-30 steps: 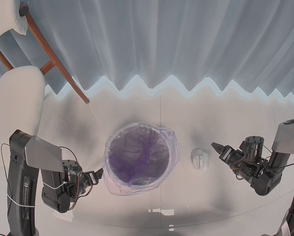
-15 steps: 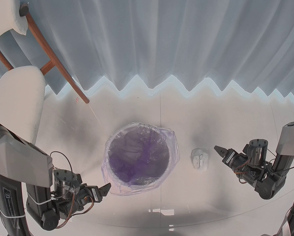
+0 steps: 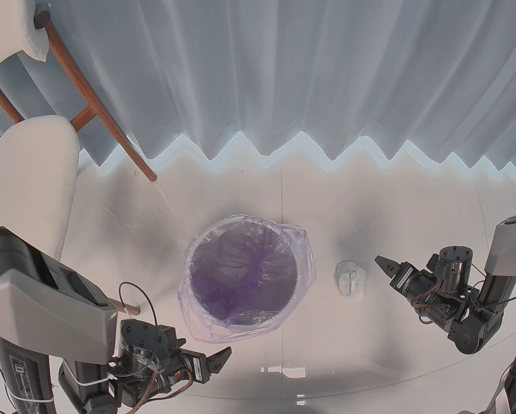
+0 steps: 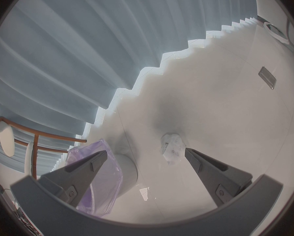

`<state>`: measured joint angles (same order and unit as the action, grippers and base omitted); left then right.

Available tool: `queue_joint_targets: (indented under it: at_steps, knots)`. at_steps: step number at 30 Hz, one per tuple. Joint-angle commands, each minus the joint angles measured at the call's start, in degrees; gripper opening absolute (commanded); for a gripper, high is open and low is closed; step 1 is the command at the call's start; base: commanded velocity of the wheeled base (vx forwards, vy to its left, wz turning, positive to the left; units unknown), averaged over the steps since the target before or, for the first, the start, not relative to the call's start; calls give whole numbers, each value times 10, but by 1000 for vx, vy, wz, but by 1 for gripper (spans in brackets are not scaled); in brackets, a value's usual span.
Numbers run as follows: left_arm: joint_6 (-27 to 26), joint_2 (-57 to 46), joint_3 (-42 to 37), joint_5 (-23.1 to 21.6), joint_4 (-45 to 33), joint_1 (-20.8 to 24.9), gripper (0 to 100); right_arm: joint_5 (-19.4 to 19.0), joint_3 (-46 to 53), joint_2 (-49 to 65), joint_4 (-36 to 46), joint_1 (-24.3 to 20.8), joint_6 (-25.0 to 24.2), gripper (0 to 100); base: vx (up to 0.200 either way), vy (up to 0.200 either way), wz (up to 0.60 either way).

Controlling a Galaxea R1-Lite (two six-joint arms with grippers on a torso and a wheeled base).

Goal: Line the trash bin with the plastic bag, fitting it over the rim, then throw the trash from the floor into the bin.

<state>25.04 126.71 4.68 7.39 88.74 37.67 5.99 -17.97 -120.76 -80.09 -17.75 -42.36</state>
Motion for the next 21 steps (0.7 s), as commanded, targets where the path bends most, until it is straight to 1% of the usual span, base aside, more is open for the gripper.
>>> queue_joint_targets:
  at_steps: [1,4,7,11,17,21]
  knots:
    - [-2,34,24,2,0,28,0,0,-2,-6,-1,-10,-2,100,0,0,0]
    - [-10,45,43,4,0,28,0,0,-5,-7,-1,-9,-2,100,0,0,0]
    - [-38,61,48,4,0,23,0,0,-4,-7,-1,-9,-3,100,0,0,0]
    - [-43,64,53,3,0,19,0,0,-2,-11,-2,-10,-4,100,0,0,0]
    - [-72,79,81,-2,-1,-16,0,0,-9,-11,-2,-9,-3,100,0,0,0]
    - [-76,100,97,-3,-1,-31,0,0,-9,-11,-2,-10,-2,100,0,0,0]
